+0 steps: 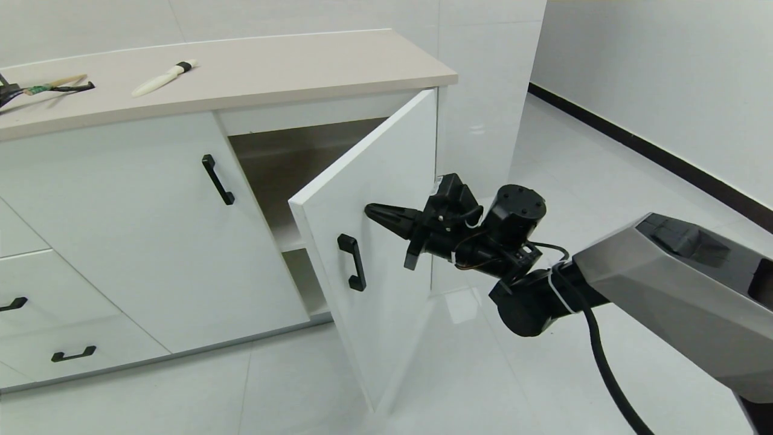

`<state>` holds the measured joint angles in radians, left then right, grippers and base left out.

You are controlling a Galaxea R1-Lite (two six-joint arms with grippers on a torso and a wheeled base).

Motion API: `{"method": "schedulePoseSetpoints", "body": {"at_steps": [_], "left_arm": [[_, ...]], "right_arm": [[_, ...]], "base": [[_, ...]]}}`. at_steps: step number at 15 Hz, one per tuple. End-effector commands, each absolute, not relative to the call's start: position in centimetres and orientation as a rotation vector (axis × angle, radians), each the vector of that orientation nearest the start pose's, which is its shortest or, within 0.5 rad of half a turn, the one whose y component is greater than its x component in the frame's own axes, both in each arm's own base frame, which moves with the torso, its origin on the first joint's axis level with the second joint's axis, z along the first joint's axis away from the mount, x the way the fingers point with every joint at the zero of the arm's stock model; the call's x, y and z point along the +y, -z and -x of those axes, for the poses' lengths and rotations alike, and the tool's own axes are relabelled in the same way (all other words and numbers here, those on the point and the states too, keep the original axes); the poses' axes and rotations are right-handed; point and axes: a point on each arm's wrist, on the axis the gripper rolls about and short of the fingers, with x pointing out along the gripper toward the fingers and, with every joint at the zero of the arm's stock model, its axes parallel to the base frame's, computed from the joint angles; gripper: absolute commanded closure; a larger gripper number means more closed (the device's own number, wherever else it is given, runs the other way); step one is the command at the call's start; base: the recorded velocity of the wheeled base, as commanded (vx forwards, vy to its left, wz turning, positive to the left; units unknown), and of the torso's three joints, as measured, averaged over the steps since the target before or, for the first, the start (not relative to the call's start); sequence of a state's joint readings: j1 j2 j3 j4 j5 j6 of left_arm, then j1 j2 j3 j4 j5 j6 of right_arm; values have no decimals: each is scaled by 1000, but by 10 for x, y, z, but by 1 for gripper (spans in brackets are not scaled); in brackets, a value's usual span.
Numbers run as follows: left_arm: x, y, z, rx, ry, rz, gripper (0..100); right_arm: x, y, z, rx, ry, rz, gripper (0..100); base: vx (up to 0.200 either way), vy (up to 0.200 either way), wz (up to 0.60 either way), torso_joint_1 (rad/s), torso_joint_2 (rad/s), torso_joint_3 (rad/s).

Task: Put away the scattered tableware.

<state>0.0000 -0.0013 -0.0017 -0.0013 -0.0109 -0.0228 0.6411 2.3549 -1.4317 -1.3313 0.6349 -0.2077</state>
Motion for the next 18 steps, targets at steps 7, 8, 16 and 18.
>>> {"method": "schedulePoseSetpoints", "body": {"at_steps": [7,8,16,18], "left_arm": [[0,-76,23,-3,11,23,0],[0,-76,23,-3,11,23,0],[0,-76,23,-3,11,23,0],[0,-76,23,-3,11,23,0]], "right_arm": [[323,-129,-387,-600,-1176,126,100],[327,-127,-388,-609,-1178,123,100],[337,-116,-393,-683,-1175,65,100],[333,-132,-388,-738,-1166,61,100]], "base": [[0,0,0,0,0,0],[0,0,0,0,0,0],[0,0,0,0,0,0],[0,0,0,0,0,0]]}}
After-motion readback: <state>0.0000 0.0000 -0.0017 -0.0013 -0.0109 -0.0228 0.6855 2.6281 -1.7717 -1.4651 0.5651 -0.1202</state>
